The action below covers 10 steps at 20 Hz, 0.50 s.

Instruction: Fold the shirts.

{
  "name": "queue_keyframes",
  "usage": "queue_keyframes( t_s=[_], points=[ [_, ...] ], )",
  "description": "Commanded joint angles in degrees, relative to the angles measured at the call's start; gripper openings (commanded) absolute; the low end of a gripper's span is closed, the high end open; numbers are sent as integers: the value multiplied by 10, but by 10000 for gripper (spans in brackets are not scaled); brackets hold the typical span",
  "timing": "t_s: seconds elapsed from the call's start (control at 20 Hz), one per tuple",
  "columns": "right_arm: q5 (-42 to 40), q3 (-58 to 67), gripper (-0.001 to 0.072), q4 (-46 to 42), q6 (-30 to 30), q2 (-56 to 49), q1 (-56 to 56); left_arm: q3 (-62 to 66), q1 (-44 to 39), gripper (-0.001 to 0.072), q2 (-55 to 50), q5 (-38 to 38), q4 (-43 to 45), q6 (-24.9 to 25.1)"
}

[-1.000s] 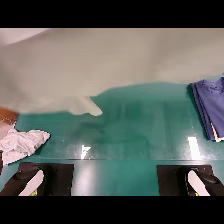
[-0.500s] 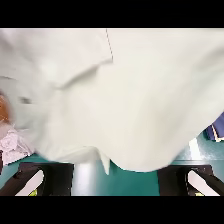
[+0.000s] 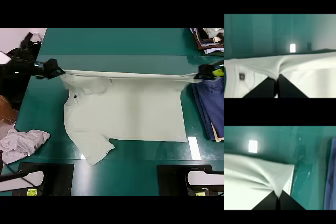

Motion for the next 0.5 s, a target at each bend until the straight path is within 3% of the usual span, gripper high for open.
queue_keyframes(
  t_s=[0.0, 0.1, 0.2, 0.45],
  points=[
    [-63, 55, 16, 1, 3, -91, 10, 46, -15, 23, -92, 116, -25, 15],
    [-79, 99, 16, 6, 3, -115, 12, 96, -15, 23, -120, 108, -24, 17],
    [-81, 131, 16, 15, 3, -129, 12, 117, -15, 24, -126, 96, -23, 52],
    [-52, 92, 15, 15, 3, -117, 12, 114, -11, 23, -126, -19, 35, 75]
  ],
)
